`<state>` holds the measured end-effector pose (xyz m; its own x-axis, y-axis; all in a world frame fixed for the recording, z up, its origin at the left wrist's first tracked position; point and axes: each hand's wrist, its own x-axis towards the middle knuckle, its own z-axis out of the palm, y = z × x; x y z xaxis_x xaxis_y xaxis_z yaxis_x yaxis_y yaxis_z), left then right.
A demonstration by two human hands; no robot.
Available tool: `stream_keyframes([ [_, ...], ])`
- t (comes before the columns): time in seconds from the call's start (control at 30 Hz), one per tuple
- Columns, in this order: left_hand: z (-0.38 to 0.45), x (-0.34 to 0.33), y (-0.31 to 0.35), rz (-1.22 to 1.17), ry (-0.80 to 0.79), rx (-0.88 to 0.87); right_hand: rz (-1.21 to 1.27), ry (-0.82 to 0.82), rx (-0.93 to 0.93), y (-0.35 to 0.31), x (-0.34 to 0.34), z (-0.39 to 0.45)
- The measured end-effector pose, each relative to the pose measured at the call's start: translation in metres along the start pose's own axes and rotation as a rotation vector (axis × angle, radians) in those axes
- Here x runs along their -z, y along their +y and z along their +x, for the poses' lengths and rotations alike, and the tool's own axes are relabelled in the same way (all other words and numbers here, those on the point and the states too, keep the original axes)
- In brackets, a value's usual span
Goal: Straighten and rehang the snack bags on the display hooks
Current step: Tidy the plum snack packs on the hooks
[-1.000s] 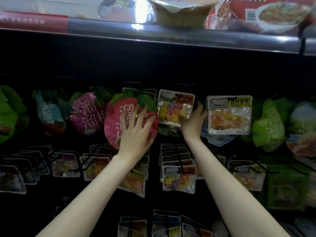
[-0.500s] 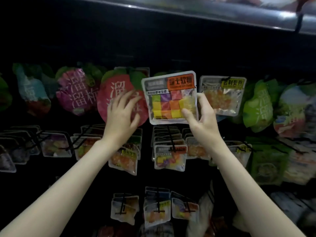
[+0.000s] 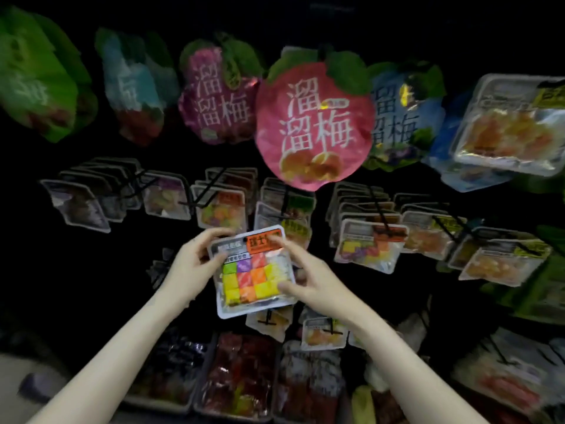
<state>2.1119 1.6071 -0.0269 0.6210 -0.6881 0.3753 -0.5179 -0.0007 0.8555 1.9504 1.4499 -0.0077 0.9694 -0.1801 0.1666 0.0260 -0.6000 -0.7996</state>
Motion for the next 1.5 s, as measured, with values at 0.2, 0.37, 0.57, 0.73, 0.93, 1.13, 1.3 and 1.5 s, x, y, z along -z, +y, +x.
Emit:
stream_keyframes([
  [0.2,0.008,0.031,-0.029,0.284,0.213,0.082,-0.183,0.036,-0.024,0.003,-0.053,0.066],
  [0.37,0.028,0.032,-0.038,0.580,0.226,0.040,-0.235,0.218,0.041,0.009,-0.072,0.098],
  [0.57,0.032,0.023,-0.053,0.817,0.218,-0.063,-0.183,0.250,-0.003,0.022,-0.075,0.110],
  [0.73,0.026,0.021,-0.065,0.962,0.076,-0.158,-0.090,0.211,-0.027,0.025,-0.078,0.113],
  [0.93,0.026,0.017,-0.070,0.849,0.058,-0.175,-0.145,0.242,0.025,0.022,-0.078,0.112],
  [1.13,0.044,0.007,-0.071,0.812,0.034,-0.024,-0.134,0.168,-0.146,0.016,-0.074,0.125],
  [1.3,0.049,0.010,-0.071,0.810,-0.030,0.076,-0.245,-0.014,-0.286,0.005,-0.062,0.125],
  [1.5,0.007,0.005,-0.051,0.565,0.177,-0.239,-0.349,0.211,-0.117,-0.019,-0.031,0.066],
])
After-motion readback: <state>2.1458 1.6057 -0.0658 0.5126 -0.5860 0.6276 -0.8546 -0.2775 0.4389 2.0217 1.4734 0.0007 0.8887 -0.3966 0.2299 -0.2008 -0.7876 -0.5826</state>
